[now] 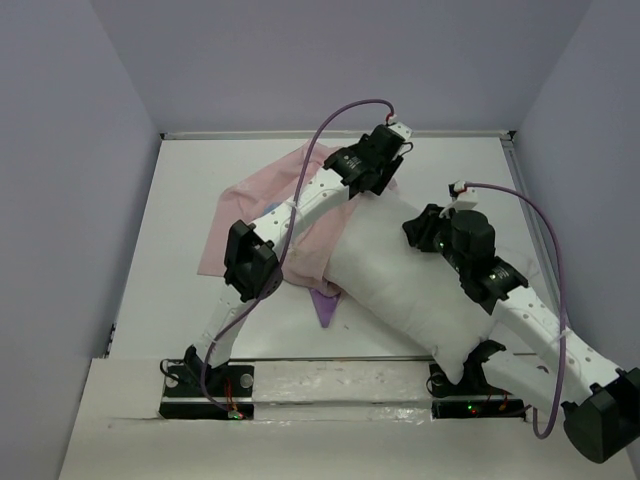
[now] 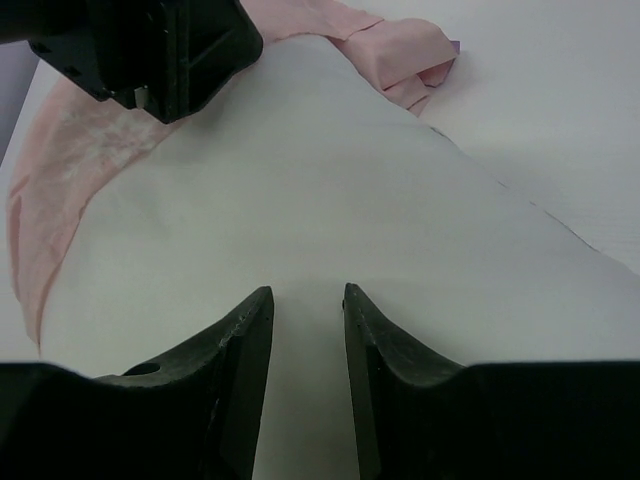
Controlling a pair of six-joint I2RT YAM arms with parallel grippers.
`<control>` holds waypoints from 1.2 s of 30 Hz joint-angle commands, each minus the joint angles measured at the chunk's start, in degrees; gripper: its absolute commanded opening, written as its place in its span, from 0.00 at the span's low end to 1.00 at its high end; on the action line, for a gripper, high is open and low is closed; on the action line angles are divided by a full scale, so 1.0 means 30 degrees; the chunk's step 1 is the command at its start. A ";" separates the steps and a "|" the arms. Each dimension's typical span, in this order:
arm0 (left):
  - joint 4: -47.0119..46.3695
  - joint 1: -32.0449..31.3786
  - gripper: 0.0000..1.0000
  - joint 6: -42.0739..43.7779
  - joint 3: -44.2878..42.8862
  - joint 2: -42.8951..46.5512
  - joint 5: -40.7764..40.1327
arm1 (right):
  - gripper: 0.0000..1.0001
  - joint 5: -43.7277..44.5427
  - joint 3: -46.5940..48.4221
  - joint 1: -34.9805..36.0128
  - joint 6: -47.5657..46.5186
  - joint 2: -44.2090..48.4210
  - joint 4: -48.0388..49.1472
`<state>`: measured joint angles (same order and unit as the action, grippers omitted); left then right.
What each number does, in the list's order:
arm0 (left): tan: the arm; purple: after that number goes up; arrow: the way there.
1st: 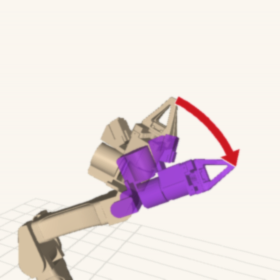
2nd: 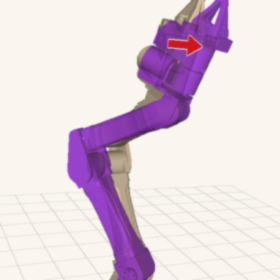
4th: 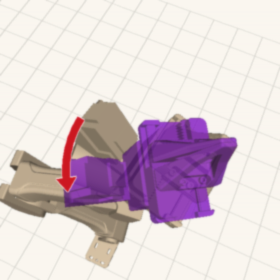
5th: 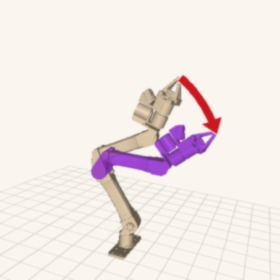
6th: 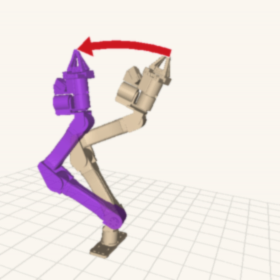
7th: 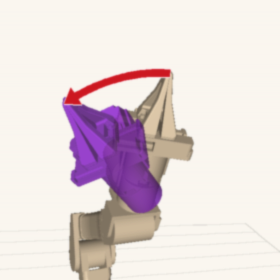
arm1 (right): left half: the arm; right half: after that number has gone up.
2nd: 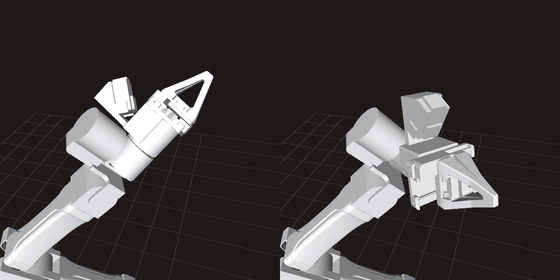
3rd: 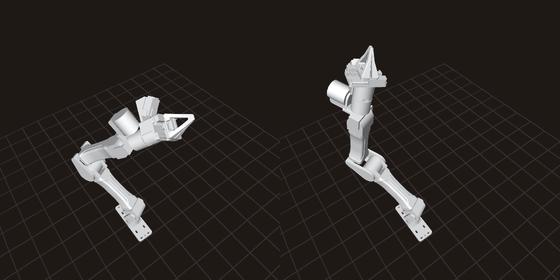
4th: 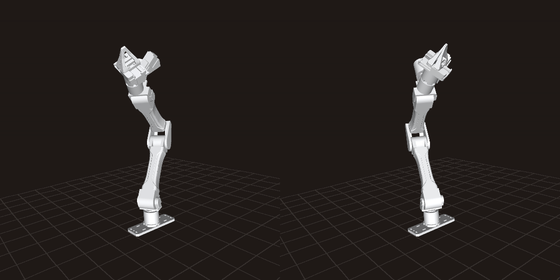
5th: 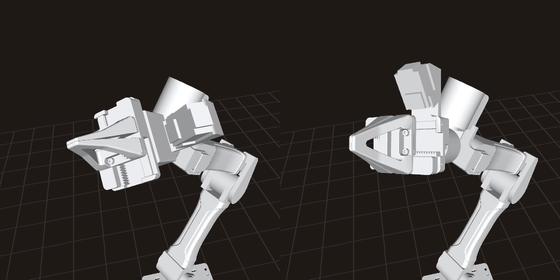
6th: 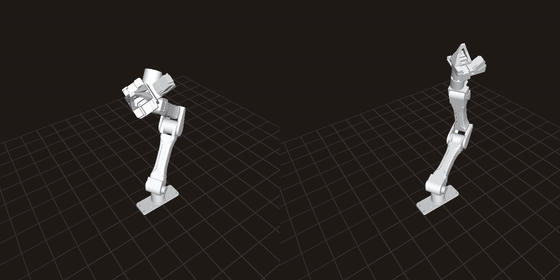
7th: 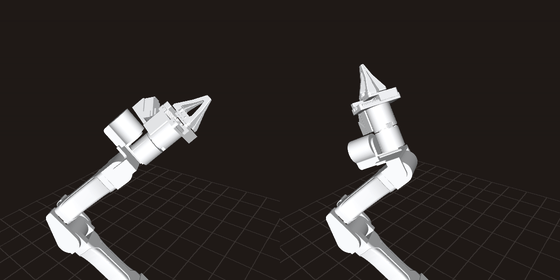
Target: Put the pillow into the pillowcase
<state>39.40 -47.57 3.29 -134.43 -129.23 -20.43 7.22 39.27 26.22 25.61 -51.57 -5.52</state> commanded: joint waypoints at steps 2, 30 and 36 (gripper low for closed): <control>-0.0855 0.0330 0.65 0.1071 0.1800 0.1474 0.1534 | 0.41 -0.0591 0.0124 -0.0067 -0.0069 -0.0065 0.1048; -0.8500 0.0418 0.00 -0.2471 0.6486 0.6185 0.6479 | 0.88 -0.3141 0.3139 -0.0067 -0.5718 -0.6008 0.5382; -1.0724 0.0476 0.00 -0.4287 0.9122 0.8063 0.9441 | 0.90 -0.9215 0.3582 -0.0741 -0.5934 -0.9320 0.7725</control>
<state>16.78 -45.74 -4.34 -109.97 -111.24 -1.65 -7.38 48.82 25.21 9.72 -76.38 10.20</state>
